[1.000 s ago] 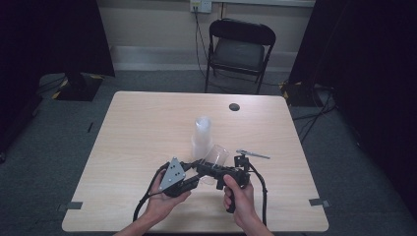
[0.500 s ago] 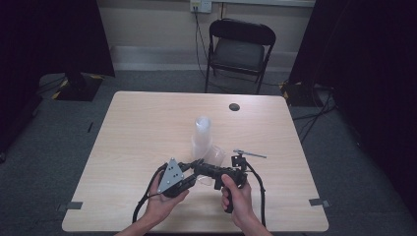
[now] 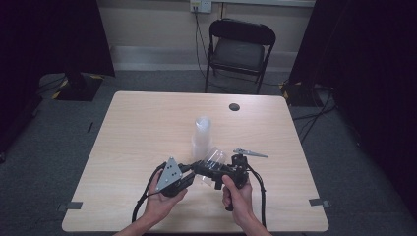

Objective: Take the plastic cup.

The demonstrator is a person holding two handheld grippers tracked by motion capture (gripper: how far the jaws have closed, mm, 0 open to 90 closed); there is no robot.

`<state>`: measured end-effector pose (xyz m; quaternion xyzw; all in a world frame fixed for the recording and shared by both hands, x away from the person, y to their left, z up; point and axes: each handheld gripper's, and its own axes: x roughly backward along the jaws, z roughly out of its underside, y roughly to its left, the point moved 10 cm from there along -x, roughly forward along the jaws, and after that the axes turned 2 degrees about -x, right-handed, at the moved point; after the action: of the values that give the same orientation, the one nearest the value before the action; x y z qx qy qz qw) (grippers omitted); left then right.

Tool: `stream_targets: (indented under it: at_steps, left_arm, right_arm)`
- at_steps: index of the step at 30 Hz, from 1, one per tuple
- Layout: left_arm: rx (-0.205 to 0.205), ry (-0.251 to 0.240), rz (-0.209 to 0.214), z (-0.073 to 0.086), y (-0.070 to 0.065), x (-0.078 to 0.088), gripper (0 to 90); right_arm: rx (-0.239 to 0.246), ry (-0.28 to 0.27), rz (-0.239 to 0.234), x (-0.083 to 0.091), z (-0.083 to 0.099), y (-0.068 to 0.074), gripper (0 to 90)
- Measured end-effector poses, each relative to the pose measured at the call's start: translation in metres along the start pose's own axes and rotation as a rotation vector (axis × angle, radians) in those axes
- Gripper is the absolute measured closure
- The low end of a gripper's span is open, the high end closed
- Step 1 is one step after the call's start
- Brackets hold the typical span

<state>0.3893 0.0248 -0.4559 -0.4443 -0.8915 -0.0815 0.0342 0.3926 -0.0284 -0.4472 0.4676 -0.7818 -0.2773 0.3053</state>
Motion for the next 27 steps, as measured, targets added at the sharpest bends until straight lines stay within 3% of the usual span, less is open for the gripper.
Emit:
stream_targets:
  at_steps: [2,4,13,15,16,27]
  left_arm:
    - [0.010,-0.001,0.005,0.000,0.000,0.000,85.8]
    - [0.057,0.006,0.024,0.002,0.000,0.000,85.6]
    - [0.064,-0.011,0.017,0.001,0.005,0.001,85.6]
    - [0.075,-0.013,0.006,0.001,0.009,0.002,85.6]
    - [0.102,-0.015,0.007,0.002,0.012,0.002,85.8]
    - [0.144,0.003,-0.001,0.002,0.020,0.006,85.7]
  right_arm:
    - [0.000,0.000,0.001,0.000,0.000,0.000,17.8]
    - [0.000,0.002,0.003,0.001,0.000,0.000,17.1]
    - [0.008,0.005,-0.004,0.002,0.000,0.002,17.0]
    - [0.010,0.004,-0.009,0.003,-0.001,0.003,16.5]
    - [0.012,0.005,-0.011,0.004,-0.001,0.003,16.5]
    - [0.032,0.007,-0.010,0.006,-0.003,0.004,17.1]
